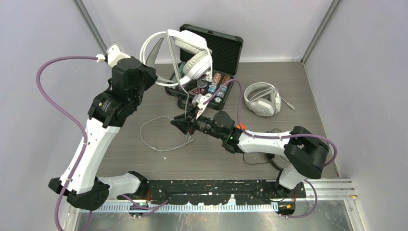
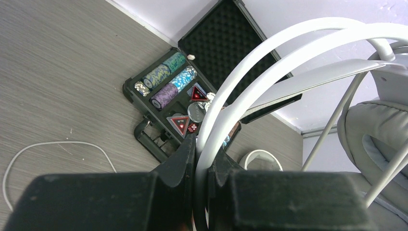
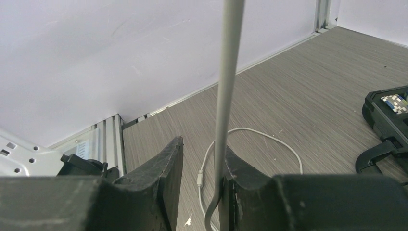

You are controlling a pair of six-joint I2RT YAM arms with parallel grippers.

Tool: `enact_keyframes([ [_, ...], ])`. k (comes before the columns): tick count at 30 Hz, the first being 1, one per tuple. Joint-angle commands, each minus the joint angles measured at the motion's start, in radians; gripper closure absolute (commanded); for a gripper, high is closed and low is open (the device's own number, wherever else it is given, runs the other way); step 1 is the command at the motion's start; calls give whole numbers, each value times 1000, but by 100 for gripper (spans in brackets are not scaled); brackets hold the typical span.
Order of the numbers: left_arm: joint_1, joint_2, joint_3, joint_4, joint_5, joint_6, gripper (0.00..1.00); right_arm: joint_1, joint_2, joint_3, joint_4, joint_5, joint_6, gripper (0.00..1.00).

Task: Wrap the headphones
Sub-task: Wrap the headphones cable around the headphones.

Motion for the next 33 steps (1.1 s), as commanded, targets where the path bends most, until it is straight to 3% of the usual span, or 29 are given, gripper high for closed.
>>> enact_keyframes([
  [1, 4, -25, 59, 137, 14, -67, 100, 5, 23, -7, 110, -15, -1, 65],
  [12, 4, -25, 82, 136, 58, -76, 100, 6, 129, -38, 277, -9, -20, 56],
  [23, 4, -23, 103, 123, 94, -84, 100, 4, 252, -21, 414, -38, -4, 56],
  [33, 4, -22, 113, 121, 110, -93, 100, -2, 325, 36, 425, -40, -33, 54],
])
